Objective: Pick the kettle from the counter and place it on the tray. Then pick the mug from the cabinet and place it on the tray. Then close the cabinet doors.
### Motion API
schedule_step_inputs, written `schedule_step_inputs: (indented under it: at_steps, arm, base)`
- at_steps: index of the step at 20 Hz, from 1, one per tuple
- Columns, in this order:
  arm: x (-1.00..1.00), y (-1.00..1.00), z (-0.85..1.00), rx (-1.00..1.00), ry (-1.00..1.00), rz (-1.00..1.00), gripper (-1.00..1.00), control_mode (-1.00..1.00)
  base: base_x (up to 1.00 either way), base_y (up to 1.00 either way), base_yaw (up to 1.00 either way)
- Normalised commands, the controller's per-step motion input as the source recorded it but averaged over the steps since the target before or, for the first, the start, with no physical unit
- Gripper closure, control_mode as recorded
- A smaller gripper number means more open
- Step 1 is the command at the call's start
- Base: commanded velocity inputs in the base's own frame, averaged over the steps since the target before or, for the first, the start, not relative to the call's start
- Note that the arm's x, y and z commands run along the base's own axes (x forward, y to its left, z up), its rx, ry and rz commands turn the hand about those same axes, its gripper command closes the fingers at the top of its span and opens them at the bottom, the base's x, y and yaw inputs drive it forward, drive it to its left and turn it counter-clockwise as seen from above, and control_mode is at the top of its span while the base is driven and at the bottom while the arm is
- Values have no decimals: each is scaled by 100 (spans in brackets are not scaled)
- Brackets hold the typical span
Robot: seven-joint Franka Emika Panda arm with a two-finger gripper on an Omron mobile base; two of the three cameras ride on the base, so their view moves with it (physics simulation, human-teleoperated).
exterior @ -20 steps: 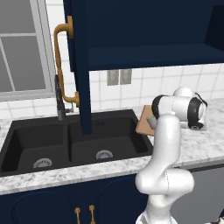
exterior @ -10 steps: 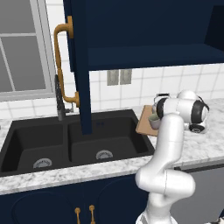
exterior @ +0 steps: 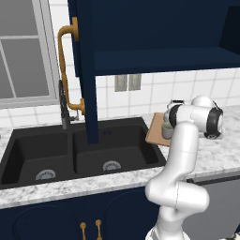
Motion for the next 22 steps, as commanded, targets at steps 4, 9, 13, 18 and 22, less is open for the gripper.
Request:
schedule_step_inputs:
  at_steps: [4,9,13,18,22]
  arm:
    - [-1,-2,2,-17,-5,0,-100,-100]
    - [-23,0,24,-14,-3,-1,-100,-100]
    - [-29,0,42,-12,0,-4,-100,-100]
    - [-54,2,50,-16,0,-8,-100,-100]
    - [-54,4,56,-13,0,-12,-100,-100]
  base:
    - [0,0,0]
    - [0,0,0]
    - [0,0,0]
    - [0,0,0]
    - [0,0,0]
